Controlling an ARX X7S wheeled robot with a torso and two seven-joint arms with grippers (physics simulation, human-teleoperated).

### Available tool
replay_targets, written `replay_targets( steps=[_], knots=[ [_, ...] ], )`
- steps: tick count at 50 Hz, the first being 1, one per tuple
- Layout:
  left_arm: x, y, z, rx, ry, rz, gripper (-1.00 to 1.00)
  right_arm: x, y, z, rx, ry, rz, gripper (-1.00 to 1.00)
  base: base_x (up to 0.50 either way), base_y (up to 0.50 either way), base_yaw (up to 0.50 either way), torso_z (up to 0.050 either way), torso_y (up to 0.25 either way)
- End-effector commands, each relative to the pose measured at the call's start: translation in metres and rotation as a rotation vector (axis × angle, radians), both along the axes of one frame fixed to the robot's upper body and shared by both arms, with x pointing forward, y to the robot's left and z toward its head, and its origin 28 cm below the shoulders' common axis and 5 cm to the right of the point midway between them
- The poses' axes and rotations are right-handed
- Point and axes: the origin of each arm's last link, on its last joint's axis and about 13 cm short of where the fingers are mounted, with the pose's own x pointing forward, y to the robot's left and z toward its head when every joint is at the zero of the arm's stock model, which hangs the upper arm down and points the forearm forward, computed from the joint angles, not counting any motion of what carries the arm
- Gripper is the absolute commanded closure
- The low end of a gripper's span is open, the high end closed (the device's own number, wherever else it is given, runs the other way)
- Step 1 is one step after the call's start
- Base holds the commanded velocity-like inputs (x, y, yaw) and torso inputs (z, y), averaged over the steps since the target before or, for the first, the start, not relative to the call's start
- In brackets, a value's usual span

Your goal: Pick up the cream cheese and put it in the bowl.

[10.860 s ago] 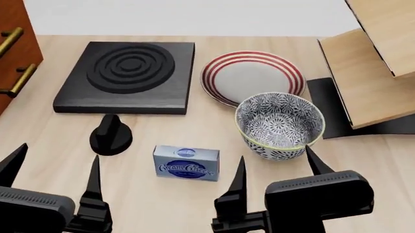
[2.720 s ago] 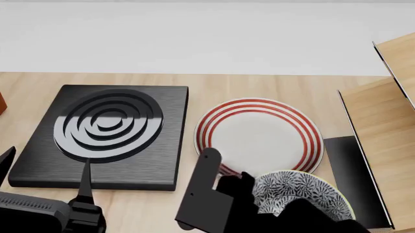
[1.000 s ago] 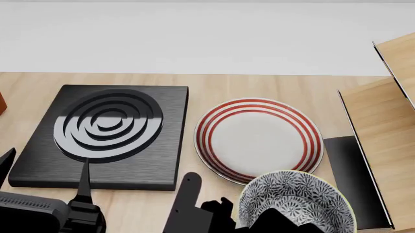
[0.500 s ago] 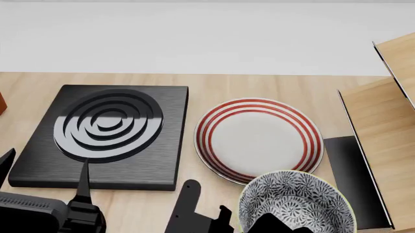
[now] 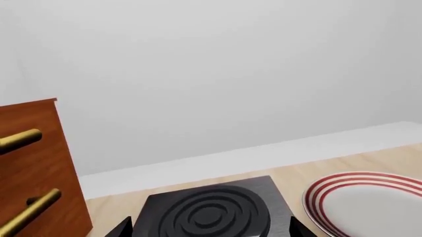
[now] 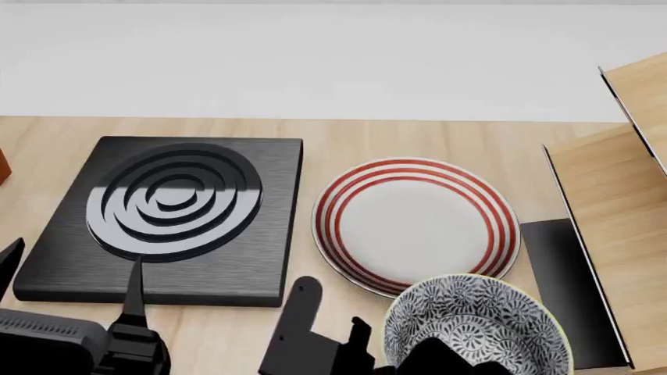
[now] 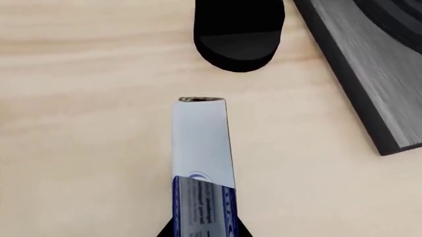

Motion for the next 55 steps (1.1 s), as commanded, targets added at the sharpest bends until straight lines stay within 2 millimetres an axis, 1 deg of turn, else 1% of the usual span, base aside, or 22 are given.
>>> replay_targets(
  steps=[1, 27, 55],
  knots=[
    [-0.001, 0.000, 0.002, 0.001, -0.005, 0.000, -1.00, 0.000, 0.002, 0.016, 0.035, -0.057, 0.010, 1.00, 0.00, 0.00, 0.00, 0.000, 0.010],
    [-0.004, 0.000, 0.003, 0.000, -0.013, 0.007, -1.00, -0.003, 0.000, 0.043, 0.064, -0.125, -0.026, 1.00, 0.00, 0.00, 0.00, 0.000, 0.000],
    [-0.006, 0.001, 0.003, -0.006, -0.020, 0.011, -1.00, -0.005, 0.000, 0.067, 0.078, -0.176, -0.057, 1.00, 0.00, 0.00, 0.00, 0.000, 0.001]
  ],
)
